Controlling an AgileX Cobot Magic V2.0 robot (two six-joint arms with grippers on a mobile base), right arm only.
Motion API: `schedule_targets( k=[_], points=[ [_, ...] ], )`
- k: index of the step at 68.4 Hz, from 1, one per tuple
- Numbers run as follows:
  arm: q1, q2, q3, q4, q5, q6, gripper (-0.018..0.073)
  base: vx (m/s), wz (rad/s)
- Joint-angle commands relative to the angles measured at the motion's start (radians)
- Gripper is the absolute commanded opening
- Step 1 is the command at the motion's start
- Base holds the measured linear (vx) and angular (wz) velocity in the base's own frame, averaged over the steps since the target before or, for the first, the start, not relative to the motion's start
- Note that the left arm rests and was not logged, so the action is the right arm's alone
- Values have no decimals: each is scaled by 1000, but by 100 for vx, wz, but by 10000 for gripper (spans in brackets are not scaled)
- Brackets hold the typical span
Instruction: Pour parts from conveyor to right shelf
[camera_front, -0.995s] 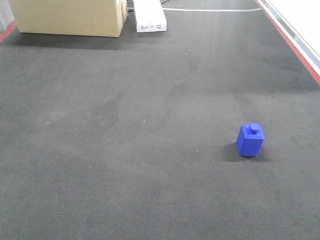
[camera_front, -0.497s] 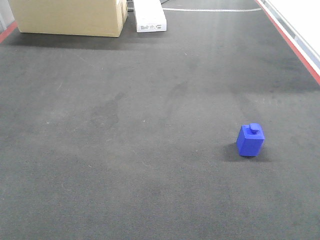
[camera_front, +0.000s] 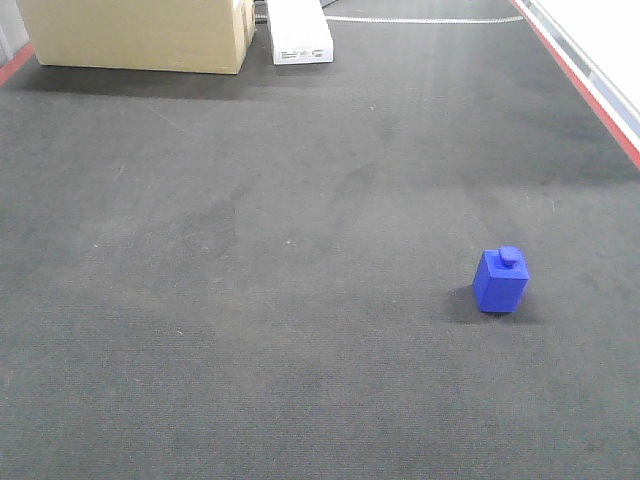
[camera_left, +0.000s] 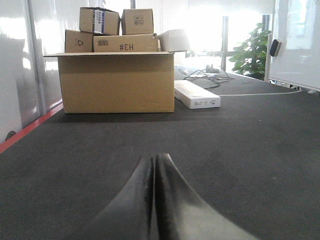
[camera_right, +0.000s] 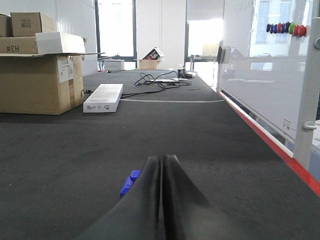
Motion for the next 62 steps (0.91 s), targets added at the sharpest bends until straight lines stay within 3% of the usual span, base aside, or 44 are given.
schedule_targets(
  k=[1, 21, 42, 62],
  points=[
    [-5, -17, 1, -7, -81, -7, -9, 0, 0],
    [-5, 10, -151, -11, 39, -9, -9, 0, 0],
    [-5, 306, -383, -5, 200, -8, -9, 0, 0],
    [-5, 487, -418, 7, 293, -8, -9, 0, 0]
  ],
)
